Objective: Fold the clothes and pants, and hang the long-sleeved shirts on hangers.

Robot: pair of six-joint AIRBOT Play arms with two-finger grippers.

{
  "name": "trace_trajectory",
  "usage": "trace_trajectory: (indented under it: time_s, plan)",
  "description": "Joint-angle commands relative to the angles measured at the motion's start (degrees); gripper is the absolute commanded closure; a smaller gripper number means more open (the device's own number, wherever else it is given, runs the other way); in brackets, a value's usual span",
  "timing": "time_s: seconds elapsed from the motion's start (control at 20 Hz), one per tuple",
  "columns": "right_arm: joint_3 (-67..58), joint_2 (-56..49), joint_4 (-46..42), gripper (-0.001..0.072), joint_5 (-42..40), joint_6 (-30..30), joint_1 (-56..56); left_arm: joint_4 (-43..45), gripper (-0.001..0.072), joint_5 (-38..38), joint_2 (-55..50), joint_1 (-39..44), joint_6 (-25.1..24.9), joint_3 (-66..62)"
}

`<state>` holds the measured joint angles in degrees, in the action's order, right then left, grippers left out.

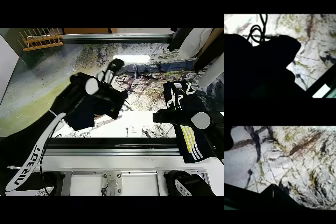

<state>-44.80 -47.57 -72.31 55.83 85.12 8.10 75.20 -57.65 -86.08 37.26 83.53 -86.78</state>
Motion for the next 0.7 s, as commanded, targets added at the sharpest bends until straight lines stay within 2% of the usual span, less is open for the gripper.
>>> trace_trajectory:
  time_s: [0.0, 0.05, 0.1, 0.25, 0.4, 0.55, 0.65]
  plan:
    - [-0.42, 1.22, -1.99, 0.0697, 0.11, -1.57, -0.87, -1.25, 0.051, -0.11, 0.02, 6.56, 1.38, -0.04]
    - [-0.57, 2.25, -3.13, 0.0696, 0.11, -1.57, -1.73, -1.22, 0.0181, -0.28, 0.24, 5.95, 2.43, -0.04]
    - [-0.63, 3.41, -3.63, 0.0696, 0.07, -1.6, -2.67, -1.25, 0.0147, -0.76, 0.74, 4.48, 4.22, -0.04]
    - [-0.63, 6.4, -3.76, 0.0696, 0.13, -1.6, -5.6, -1.31, 0.0147, -2.6, 3.63, -4.02, 8.22, 1.11]
    - [-0.61, 7.19, -3.58, 0.0696, 0.13, -1.57, -6.73, -1.36, 0.0147, -1.9, 7.67, -15.17, 10.19, 8.9]
    - [-0.61, 6.58, -3.54, 0.0697, 0.13, -1.55, -6.64, -2.54, 0.0147, 2.38, 8.24, -28.11, 14.51, 17.18]
    - [-0.59, 5.84, -3.52, 0.0696, 0.13, -1.55, -6.64, -9.55, 0.0146, 5.11, 5.75, -36.06, 14.82, 20.0]
